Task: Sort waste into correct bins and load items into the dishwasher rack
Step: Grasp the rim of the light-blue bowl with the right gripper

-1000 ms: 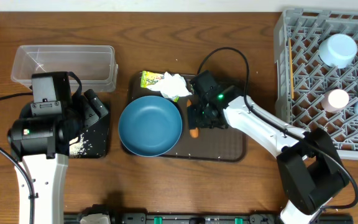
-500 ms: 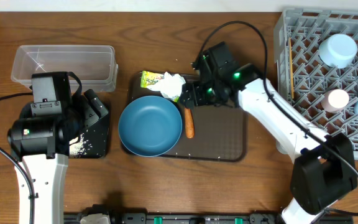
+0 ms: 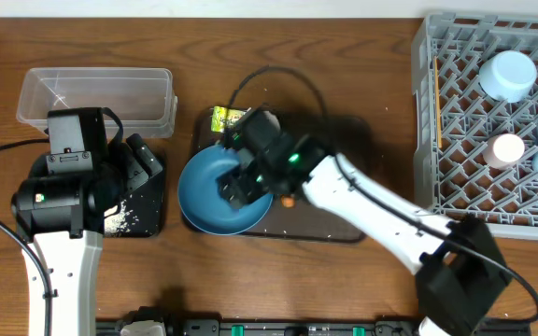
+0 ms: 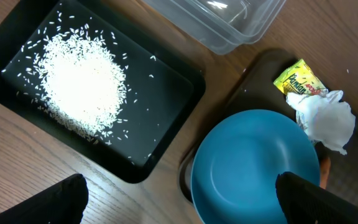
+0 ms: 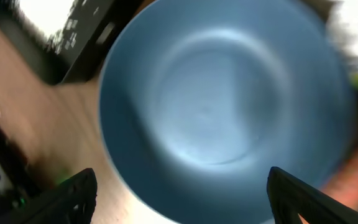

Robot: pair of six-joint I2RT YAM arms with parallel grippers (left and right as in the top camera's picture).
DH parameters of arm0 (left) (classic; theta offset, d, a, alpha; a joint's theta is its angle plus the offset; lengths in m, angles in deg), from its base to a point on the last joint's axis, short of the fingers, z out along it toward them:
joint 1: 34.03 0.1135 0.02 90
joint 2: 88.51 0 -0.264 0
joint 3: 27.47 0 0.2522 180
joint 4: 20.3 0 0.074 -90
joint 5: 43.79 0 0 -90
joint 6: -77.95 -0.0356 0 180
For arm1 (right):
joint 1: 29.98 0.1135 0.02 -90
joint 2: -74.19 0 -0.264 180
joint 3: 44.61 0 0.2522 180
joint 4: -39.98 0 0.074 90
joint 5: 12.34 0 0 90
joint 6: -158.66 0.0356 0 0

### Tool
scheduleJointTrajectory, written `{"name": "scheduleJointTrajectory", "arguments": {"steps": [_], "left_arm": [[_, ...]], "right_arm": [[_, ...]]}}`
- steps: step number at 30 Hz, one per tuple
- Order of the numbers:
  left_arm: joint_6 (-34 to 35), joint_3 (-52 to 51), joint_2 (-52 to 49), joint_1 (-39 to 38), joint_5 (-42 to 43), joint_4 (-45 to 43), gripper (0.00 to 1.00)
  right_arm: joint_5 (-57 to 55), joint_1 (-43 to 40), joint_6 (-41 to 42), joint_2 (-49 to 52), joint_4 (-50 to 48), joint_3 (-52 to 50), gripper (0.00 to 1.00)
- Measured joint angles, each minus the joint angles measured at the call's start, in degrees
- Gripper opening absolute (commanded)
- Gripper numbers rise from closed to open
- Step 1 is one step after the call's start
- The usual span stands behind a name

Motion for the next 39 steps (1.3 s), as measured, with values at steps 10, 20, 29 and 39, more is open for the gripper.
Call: {"name": "scheduleJointTrajectory", "arguments": {"steps": [10, 20, 29, 39], "left_arm": [[0.00, 0.00, 0.00, 0.00, 0.00, 0.00, 0.99], [0.00, 0.00, 0.00, 0.00, 0.00, 0.00, 0.99], [0.00, 0.00, 0.00, 0.00, 0.00, 0.00, 0.99], [0.00, 0.00, 0.00, 0.00, 0.00, 0.00, 0.99]], "right_arm": [[-0.92, 8.48, -6.62, 4.90, 0.70, -0.02, 0.76], [-1.44, 8.96, -7.96, 9.55, 0.72, 0.00, 0.59], [-3.02, 10.14, -7.23, 9.86, 0.70, 0.00, 0.30], [-3.67, 10.14, -6.21, 9.86, 0.28, 0.04, 0.05]]}}
